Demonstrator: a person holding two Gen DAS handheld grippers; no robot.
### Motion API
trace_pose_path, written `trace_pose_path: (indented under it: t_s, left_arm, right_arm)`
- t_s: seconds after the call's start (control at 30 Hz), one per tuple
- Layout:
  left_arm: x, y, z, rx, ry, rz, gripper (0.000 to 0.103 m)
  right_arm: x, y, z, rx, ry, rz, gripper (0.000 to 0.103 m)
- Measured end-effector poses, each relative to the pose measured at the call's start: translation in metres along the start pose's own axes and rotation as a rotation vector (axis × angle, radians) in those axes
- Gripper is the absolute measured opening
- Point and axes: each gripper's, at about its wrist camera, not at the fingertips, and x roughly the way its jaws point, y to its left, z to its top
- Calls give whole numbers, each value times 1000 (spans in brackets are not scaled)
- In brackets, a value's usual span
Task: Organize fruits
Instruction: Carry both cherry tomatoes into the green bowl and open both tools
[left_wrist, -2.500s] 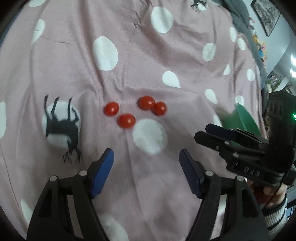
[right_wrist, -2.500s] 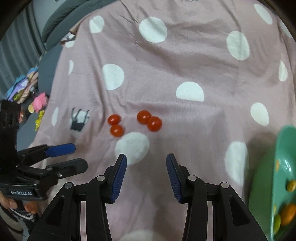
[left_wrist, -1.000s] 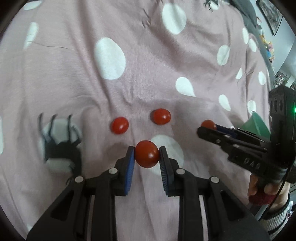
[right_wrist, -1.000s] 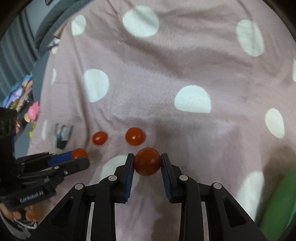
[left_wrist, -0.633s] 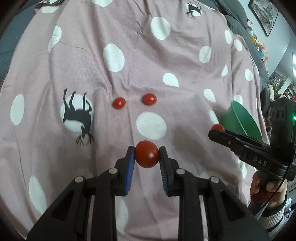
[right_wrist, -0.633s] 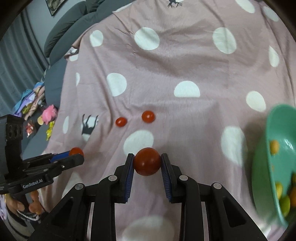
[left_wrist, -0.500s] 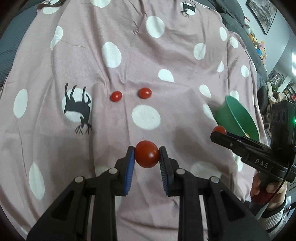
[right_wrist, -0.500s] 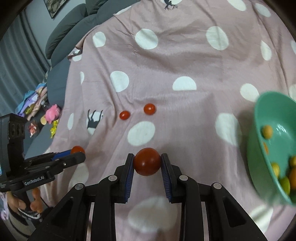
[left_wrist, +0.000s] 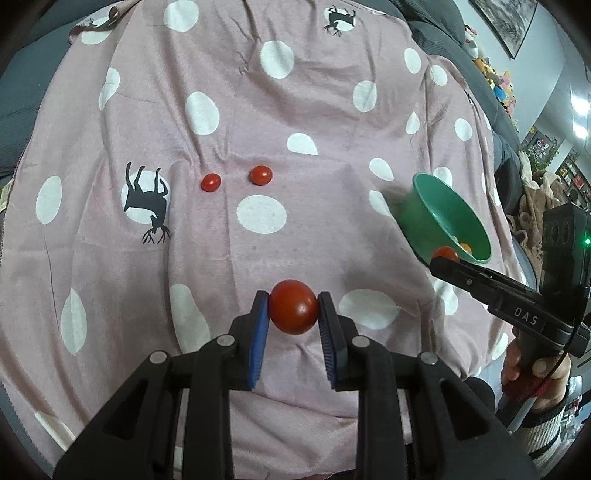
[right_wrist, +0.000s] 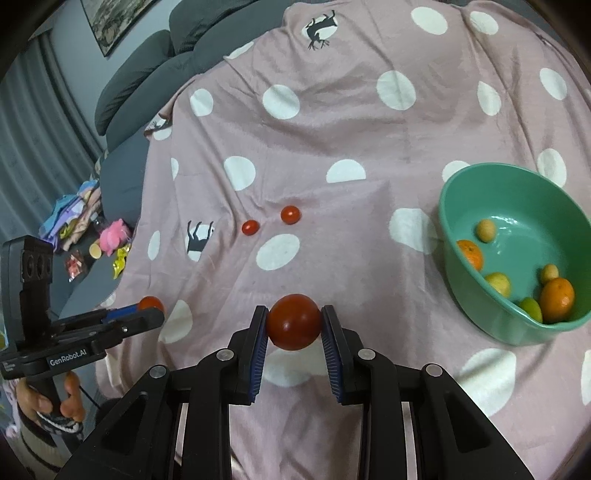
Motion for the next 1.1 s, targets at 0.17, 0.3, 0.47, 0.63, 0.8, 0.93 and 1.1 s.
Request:
trace_pose_path:
  t_s: [0.17, 0.3, 0.47, 0.63, 0.8, 0.93, 1.1]
  left_arm:
    - [0, -12, 0, 25, 2, -1, 26]
    - [2, -22, 3, 46, 3, -1, 26]
    - [6, -37, 10, 81, 2, -10, 26]
    - [12, -57, 19, 139, 1, -18, 26]
    - [22, -78, 29, 194, 1, -33, 26]
    - [31, -95, 37, 234, 5, -49, 26]
    - [44, -117, 48, 274, 3, -73, 26]
  right_arm:
    - [-10, -3, -4, 8, -20, 0, 31]
    - [-17, -6, -6, 16, -34, -3, 31]
    - [-25, -15, -7, 33, -52, -12, 31]
    - [-34, -28, -6, 56, -77, -26, 31]
    - [-43, -43, -7, 87, -107, -43, 31]
    - [-49, -54, -7, 108, -124, -58, 31]
    - [-55, -69, -6, 134, -144, -77, 31]
